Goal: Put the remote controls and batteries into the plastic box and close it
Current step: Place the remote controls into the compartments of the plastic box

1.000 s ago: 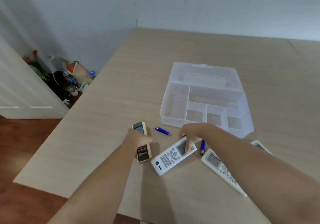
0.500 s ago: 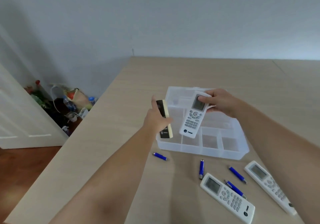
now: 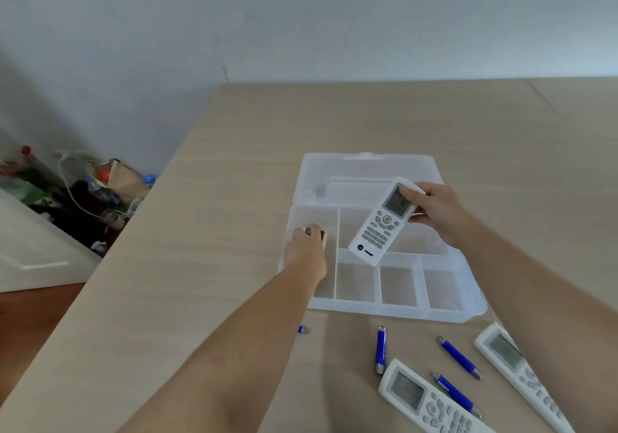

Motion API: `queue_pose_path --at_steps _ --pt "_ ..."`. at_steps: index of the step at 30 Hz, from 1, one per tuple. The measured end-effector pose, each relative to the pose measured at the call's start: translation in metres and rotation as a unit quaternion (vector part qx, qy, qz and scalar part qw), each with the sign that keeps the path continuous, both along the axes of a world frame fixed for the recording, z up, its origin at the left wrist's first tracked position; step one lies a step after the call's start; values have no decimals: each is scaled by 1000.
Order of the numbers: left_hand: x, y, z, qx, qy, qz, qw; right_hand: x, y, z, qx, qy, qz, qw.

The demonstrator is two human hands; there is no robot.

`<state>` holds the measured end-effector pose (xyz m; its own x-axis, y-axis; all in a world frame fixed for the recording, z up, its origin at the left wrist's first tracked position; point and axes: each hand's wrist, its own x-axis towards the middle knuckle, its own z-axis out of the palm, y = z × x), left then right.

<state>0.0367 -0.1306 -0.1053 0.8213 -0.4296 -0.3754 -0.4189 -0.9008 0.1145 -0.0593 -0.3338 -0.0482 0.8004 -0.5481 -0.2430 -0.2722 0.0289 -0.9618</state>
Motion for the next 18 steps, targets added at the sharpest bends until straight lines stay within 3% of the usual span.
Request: queue_pose_path --at_steps 7,12,14,16,18 --pt "-1 -7 -6 90 -17 -41 995 8 1 -17 25 2 10 1000" --pt "-5 4 -9 176 -188 -106 961 6 4 -17 26 7 15 1000" --pt "-3 10 -10 173 -143 -43 974 5 5 -17 27 7 14 1000" --pt "-2 15 -8 111 -62 47 991 3 7 -16 31 6 2 1000" --pt "-4 19 -7 50 -24 74 996 2 7 -15 37 4 -21 999"
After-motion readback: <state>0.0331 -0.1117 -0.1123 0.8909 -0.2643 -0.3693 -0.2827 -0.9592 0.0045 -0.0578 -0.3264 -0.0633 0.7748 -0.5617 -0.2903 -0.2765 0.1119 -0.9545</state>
